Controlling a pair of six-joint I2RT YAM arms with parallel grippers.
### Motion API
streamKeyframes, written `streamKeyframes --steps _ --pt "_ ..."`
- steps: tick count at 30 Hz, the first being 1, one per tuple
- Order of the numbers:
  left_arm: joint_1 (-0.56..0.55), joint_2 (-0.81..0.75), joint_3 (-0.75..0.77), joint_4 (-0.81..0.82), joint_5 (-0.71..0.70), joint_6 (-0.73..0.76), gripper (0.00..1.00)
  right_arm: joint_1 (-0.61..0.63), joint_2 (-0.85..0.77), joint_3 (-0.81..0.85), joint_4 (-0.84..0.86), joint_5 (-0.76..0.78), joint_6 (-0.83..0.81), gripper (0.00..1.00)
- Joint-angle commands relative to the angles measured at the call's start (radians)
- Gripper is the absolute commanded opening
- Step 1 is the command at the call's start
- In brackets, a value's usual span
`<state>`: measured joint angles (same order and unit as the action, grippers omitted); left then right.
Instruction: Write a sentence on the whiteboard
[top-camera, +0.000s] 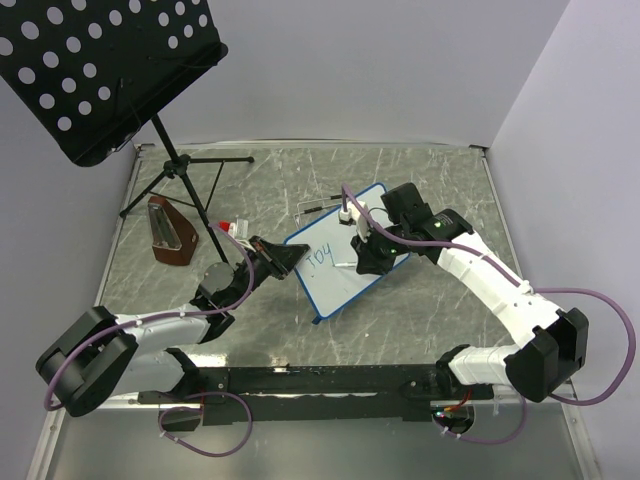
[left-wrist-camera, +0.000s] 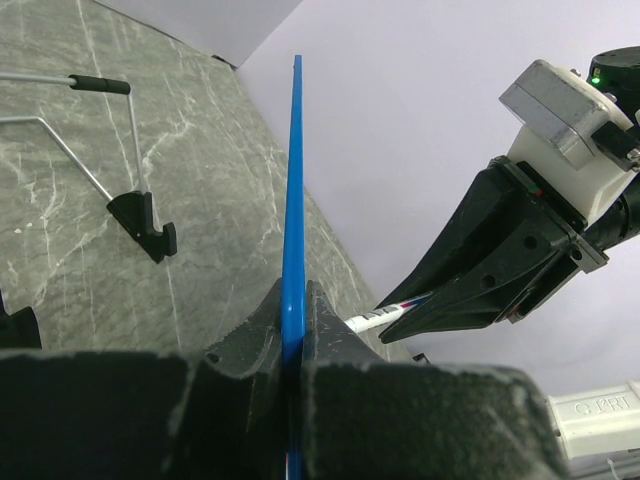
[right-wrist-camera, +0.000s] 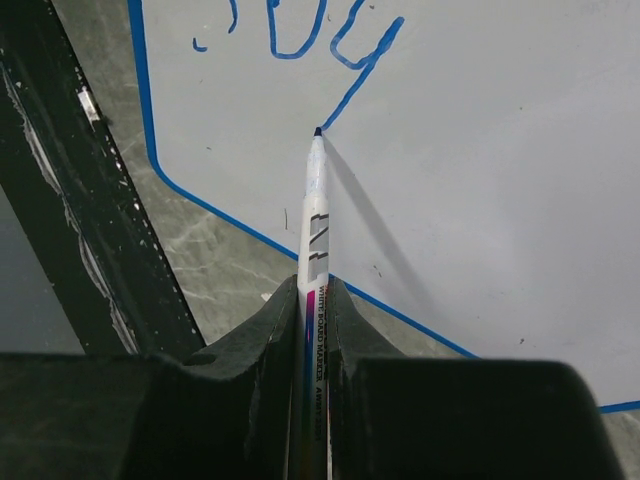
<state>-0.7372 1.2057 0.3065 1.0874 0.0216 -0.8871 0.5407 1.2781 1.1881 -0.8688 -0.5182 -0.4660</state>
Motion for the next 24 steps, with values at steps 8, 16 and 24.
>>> streamKeyframes --steps 8,16,24 --pt "-0.001 -0.051 0.014 0.200 0.009 -0.041 0.02 0.022 -0.002 0.013 -0.015 -0.037 -0.011 0.00" --pt "0.001 -0.043 0.013 0.210 0.012 -0.046 0.01 0.035 0.013 0.038 -0.010 -0.040 -0.003 0.00" --pt "0.001 -0.038 0.006 0.216 0.014 -0.049 0.01 0.035 0.029 0.105 -0.009 -0.029 0.000 0.00"
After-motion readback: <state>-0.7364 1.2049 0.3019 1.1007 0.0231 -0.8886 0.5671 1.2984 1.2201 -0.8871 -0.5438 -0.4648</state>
